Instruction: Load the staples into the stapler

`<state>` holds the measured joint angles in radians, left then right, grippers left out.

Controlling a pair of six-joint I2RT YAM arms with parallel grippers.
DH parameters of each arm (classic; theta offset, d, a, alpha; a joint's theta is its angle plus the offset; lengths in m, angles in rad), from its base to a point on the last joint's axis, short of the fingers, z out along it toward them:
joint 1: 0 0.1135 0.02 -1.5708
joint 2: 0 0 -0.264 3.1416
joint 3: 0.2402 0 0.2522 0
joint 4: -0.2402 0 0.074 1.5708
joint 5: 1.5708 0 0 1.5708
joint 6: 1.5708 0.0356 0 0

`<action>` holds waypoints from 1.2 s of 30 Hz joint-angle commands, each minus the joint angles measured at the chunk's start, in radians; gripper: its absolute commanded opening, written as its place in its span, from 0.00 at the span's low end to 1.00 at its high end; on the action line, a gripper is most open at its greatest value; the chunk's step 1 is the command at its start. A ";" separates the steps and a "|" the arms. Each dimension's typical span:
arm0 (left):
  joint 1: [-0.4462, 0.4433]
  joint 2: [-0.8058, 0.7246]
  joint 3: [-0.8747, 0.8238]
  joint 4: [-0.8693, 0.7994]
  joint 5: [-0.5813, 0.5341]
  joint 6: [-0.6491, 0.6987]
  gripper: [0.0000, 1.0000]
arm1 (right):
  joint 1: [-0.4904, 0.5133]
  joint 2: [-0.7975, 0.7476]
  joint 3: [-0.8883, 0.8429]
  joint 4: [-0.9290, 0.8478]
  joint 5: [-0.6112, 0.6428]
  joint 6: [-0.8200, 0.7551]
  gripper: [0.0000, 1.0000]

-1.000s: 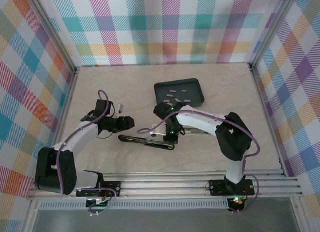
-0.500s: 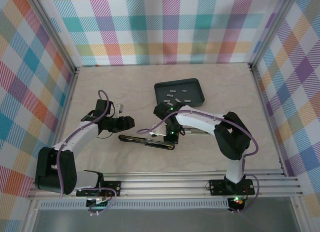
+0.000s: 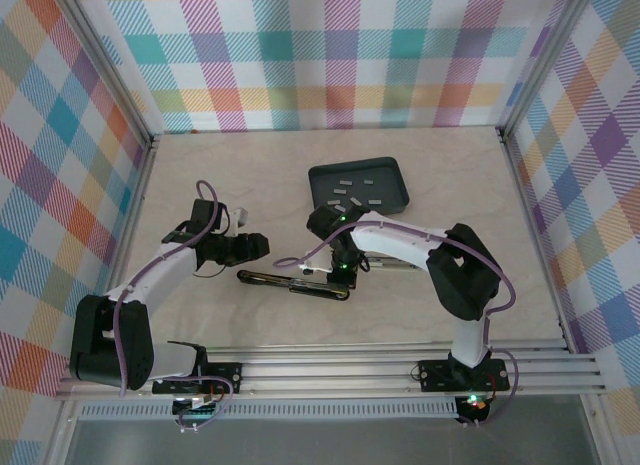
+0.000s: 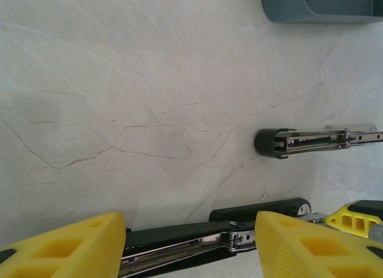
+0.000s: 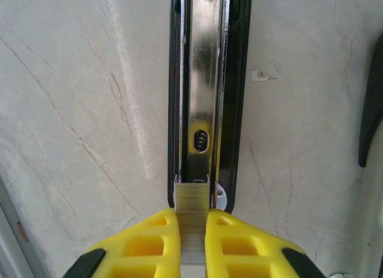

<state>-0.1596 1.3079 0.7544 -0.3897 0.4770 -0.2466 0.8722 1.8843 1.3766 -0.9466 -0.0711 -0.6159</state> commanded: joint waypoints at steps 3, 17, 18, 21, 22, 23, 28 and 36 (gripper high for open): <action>0.017 0.006 0.013 -0.012 -0.010 0.003 0.60 | 0.010 -0.002 0.018 -0.012 -0.011 0.015 0.11; 0.017 0.002 0.013 -0.012 -0.013 0.003 0.60 | 0.010 0.004 0.024 0.003 -0.016 0.031 0.11; 0.017 0.003 0.012 -0.013 -0.013 0.003 0.60 | 0.010 0.002 0.024 0.006 -0.017 0.033 0.11; 0.017 0.001 0.012 -0.013 -0.014 0.004 0.60 | 0.010 -0.005 0.025 0.009 -0.023 0.035 0.11; 0.016 0.001 0.012 -0.012 -0.013 0.004 0.60 | 0.011 -0.009 0.024 0.009 -0.024 0.034 0.11; 0.016 0.001 0.013 -0.012 -0.014 0.003 0.60 | 0.010 -0.010 0.024 0.009 -0.028 0.034 0.11; 0.016 0.001 0.012 -0.012 -0.014 0.003 0.60 | 0.010 -0.008 0.016 0.012 -0.029 0.037 0.11; 0.016 0.001 0.012 -0.013 -0.015 0.003 0.60 | 0.007 0.004 0.015 0.023 -0.024 0.048 0.11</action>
<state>-0.1596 1.3079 0.7544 -0.3897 0.4698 -0.2466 0.8738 1.8843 1.3785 -0.9394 -0.0719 -0.5827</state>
